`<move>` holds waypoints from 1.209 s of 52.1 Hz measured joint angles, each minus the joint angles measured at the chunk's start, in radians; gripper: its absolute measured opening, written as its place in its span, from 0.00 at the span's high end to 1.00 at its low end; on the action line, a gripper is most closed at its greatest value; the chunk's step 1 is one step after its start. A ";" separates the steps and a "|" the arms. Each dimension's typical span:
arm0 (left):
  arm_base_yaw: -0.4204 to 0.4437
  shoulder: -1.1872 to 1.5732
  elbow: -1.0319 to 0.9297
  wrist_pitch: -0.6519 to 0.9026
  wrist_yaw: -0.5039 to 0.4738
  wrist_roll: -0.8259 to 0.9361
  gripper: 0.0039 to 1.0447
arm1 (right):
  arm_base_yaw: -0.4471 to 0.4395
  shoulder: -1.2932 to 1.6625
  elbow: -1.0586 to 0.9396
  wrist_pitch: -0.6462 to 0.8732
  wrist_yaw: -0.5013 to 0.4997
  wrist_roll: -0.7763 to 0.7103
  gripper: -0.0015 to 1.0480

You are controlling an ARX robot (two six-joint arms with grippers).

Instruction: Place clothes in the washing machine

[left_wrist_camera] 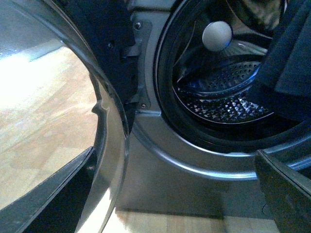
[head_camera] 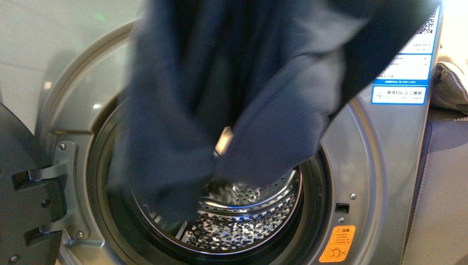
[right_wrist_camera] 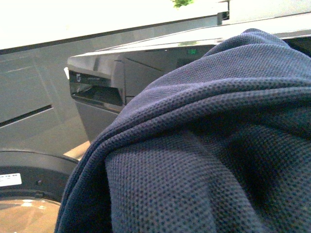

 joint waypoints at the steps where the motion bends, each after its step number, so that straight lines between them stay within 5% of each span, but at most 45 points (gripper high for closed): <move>1: 0.000 0.000 0.000 0.000 0.000 0.000 0.06 | 0.002 0.002 0.000 0.003 -0.004 0.000 0.91; 46: 0.001 0.000 0.000 0.001 0.006 -0.001 0.06 | 0.031 -0.002 0.000 0.074 -0.048 -0.034 0.91; 54: 0.124 0.144 0.004 0.285 0.330 -0.176 0.06 | 0.031 -0.002 -0.001 0.074 -0.048 -0.034 0.91; 63: 0.140 0.383 0.094 0.509 0.380 -0.245 0.06 | 0.031 -0.003 -0.001 0.074 -0.049 -0.034 0.91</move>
